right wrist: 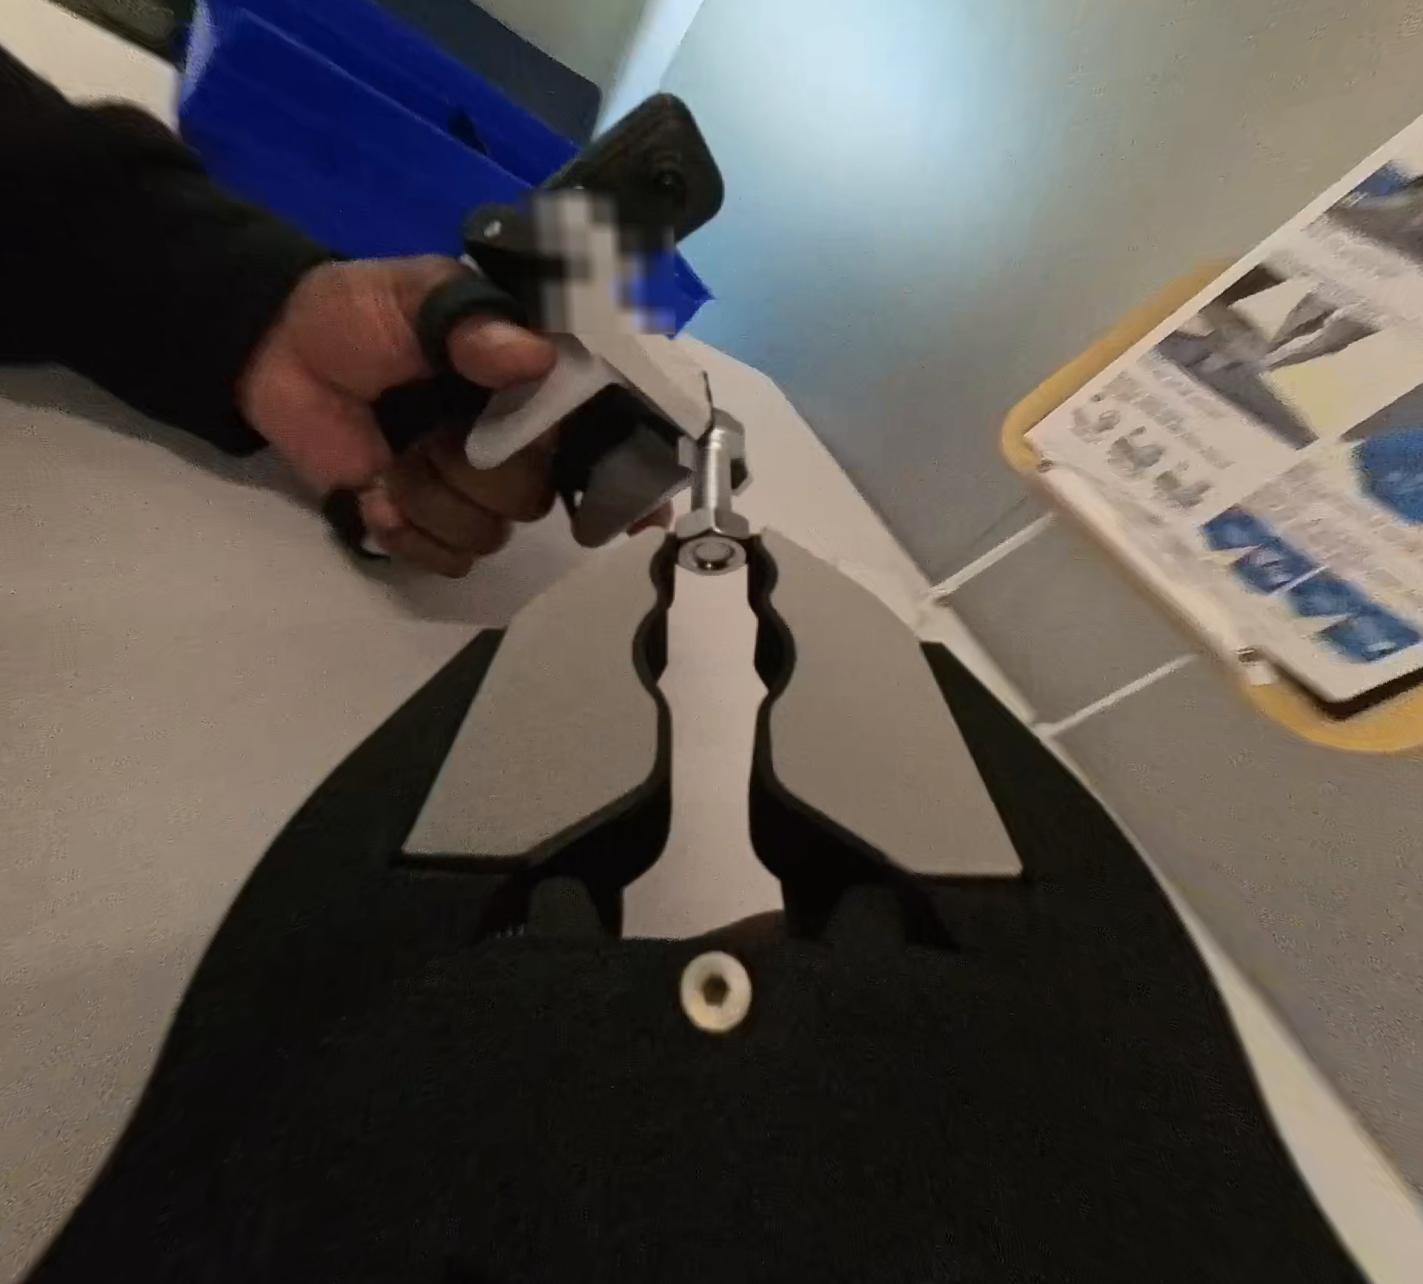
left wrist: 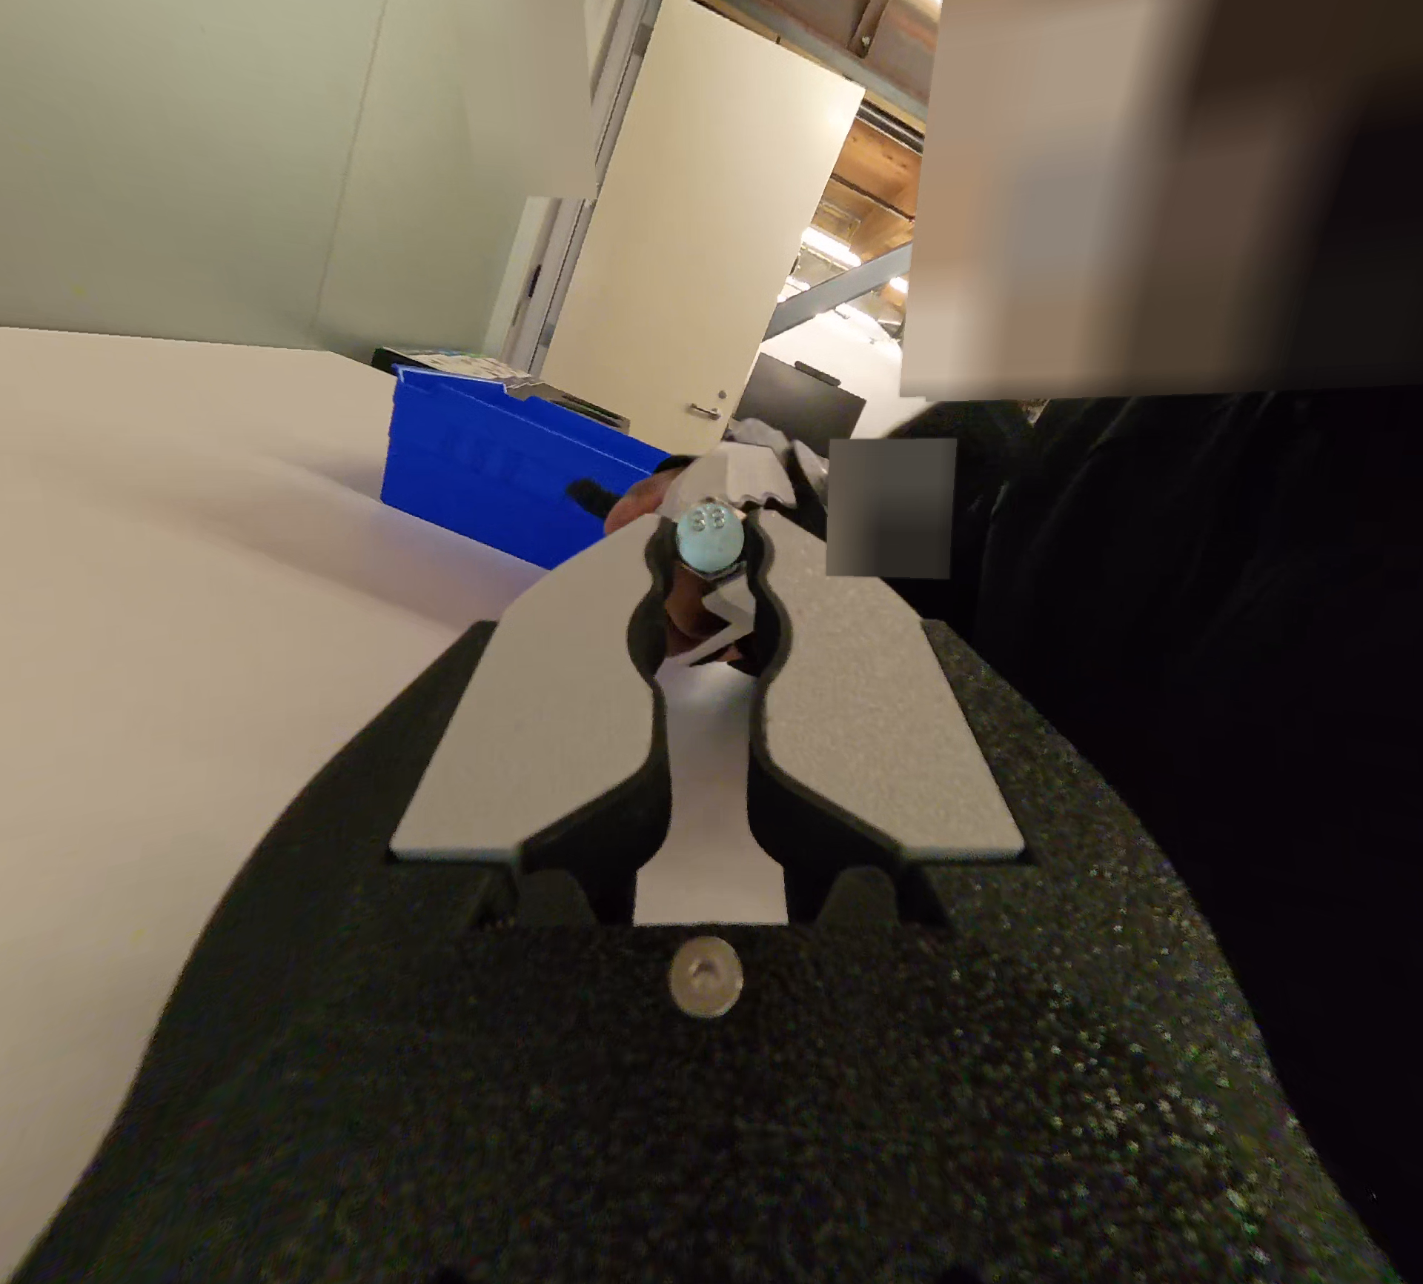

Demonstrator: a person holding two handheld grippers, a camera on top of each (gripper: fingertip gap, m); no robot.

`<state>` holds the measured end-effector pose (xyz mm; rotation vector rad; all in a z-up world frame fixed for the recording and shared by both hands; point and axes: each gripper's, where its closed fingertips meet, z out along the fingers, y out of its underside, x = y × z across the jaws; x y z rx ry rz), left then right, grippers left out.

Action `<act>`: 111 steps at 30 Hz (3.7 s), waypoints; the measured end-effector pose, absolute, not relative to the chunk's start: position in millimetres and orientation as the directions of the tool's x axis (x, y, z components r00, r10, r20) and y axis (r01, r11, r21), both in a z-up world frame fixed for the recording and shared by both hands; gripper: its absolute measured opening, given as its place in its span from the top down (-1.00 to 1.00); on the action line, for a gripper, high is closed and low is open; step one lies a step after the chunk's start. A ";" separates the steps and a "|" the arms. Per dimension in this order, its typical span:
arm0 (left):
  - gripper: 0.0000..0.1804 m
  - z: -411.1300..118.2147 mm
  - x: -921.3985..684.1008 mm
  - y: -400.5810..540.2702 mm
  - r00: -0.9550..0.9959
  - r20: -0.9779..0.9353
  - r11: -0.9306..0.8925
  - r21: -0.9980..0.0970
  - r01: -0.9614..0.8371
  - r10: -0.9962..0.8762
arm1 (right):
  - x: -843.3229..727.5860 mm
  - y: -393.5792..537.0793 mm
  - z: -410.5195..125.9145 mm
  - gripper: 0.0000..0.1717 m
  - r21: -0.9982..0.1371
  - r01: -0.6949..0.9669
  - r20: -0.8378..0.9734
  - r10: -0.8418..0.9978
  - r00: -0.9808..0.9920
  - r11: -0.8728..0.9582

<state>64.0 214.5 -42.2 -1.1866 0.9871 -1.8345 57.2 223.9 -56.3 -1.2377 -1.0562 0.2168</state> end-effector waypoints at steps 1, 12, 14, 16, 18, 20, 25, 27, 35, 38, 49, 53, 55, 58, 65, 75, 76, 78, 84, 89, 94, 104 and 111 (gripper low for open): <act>0.82 -41.5 62.9 213.2 -0.319 0.369 -0.436 -0.884 0.168 -0.873 | 55.2 221.6 -56.4 0.80 -0.917 0.299 0.389 0.753 0.531 0.263; 0.82 -31.6 54.7 222.1 -0.327 0.395 -0.484 -0.835 0.261 -0.858 | 67.9 223.4 -36.8 0.44 -0.997 -0.071 -0.043 0.885 0.463 -0.011; 0.82 -31.4 53.9 224.6 -0.328 0.411 -0.500 -0.825 0.264 -0.851 | 69.1 223.7 -38.4 0.46 -0.955 0.145 0.294 0.772 0.564 0.257; 0.82 -33.1 56.0 223.1 -0.327 0.412 -0.498 -0.831 0.248 -0.850 | 64.7 220.7 -42.2 0.47 -0.864 0.306 0.503 0.656 0.562 0.400; 0.82 -35.9 59.6 219.0 -0.323 0.406 -0.486 -0.846 0.220 -0.854 | 57.4 216.7 -49.6 0.53 -0.800 0.395 0.601 0.605 0.523 0.452; 0.82 -39.6 64.2 212.9 -0.321 0.390 -0.461 -0.868 0.184 -0.863 | 56.0 218.9 -55.5 0.74 -0.787 0.438 0.616 0.585 0.527 0.433; 0.81 -39.0 62.8 206.8 -0.326 0.335 -0.406 -0.896 0.179 -0.884 | 47.7 207.9 -57.4 0.80 -0.954 0.015 -0.271 0.885 0.380 -0.298; 0.81 -37.7 62.4 204.1 -0.331 0.317 -0.391 -0.902 0.184 -0.889 | 51.0 204.9 -45.5 0.76 -0.736 -0.167 -0.675 0.731 0.101 -0.656; 0.82 -31.6 55.7 222.2 -0.321 0.425 -0.510 -0.820 0.258 -0.846 | 69.7 221.1 -36.8 0.43 -0.975 0.094 0.221 0.812 0.540 0.203; 0.82 -32.3 57.7 219.9 -0.341 0.446 -0.536 -0.807 0.246 -0.828 | 62.3 219.1 -46.1 0.44 -0.815 0.374 0.579 0.606 0.546 0.442; 0.81 -35.1 63.9 201.6 -0.340 0.335 -0.416 -0.887 0.201 -0.879 | 51.1 207.6 -41.4 0.80 -0.742 -0.220 -0.665 0.736 0.126 -0.633; 0.81 -31.5 64.2 215.7 -0.299 0.405 -0.483 -0.835 0.265 -0.864 | 71.5 226.6 -31.5 0.55 -0.741 -0.400 -0.630 0.765 0.136 -0.539; 0.82 -28.4 58.7 225.8 -0.295 0.451 -0.531 -0.788 0.311 -0.842 | 73.6 227.3 -33.3 0.54 -0.944 -0.252 -0.304 0.864 0.402 -0.215; 0.82 -26.6 54.1 232.9 -0.300 0.490 -0.571 -0.746 0.342 -0.819 | 69.2 223.5 -41.1 0.52 -0.949 0.173 0.313 0.740 0.595 0.263; 0.81 -31.7 65.1 217.4 -0.325 0.479 -0.566 -0.779 0.269 -0.815 | 62.0 223.3 -47.3 0.63 -0.799 0.426 0.599 0.512 0.615 0.423; 0.82 -29.1 64.1 208.6 -0.290 0.359 -0.436 -0.859 0.268 -0.887 | 59.4 212.3 -38.2 0.72 -0.673 -0.278 -0.718 0.696 0.025 -0.685; 0.82 -28.0 63.3 212.5 -0.292 0.393 -0.472 -0.833 0.289 -0.872 | 62.6 217.1 -37.8 0.64 -0.693 -0.312 -0.696 0.717 0.050 -0.651; 0.82 -26.9 59.7 220.2 -0.319 0.458 -0.549 -0.773 0.317 -0.830 | 65.9 222.5 -39.6 0.53 -0.837 -0.283 -0.532 0.819 0.215 -0.469; 0.81 -30.7 60.1 222.0 -0.300 0.472 -0.551 -0.784 0.287 -0.829 | 65.0 221.0 -49.1 0.46 -0.894 0.295 0.446 0.716 0.536 0.336; 0.82 -36.5 67.8 213.4 -0.296 0.458 -0.527 -0.819 0.227 -0.838 | 57.5 219.5 -56.5 0.68 -0.768 0.461 0.639 0.574 0.512 0.443; 0.81 -36.6 67.3 208.1 -0.290 0.389 -0.456 -0.863 0.218 -0.874 | 51.5 211.9 -57.8 0.79 -0.989 0.097 -0.057 0.891 0.450 -0.112; 0.82 -27.1 49.7 230.7 -0.296 0.461 -0.542 -0.776 0.324 -0.837 | 67.5 230.1 -49.5 0.55 -0.987 -0.069 -0.163 0.868 0.468 -0.148; 0.81 -30.8 56.2 225.1 -0.331 0.508 -0.597 -0.751 0.281 -0.795 | 56.7 223.1 -56.8 0.54 -0.761 0.477 0.648 0.517 0.558 0.439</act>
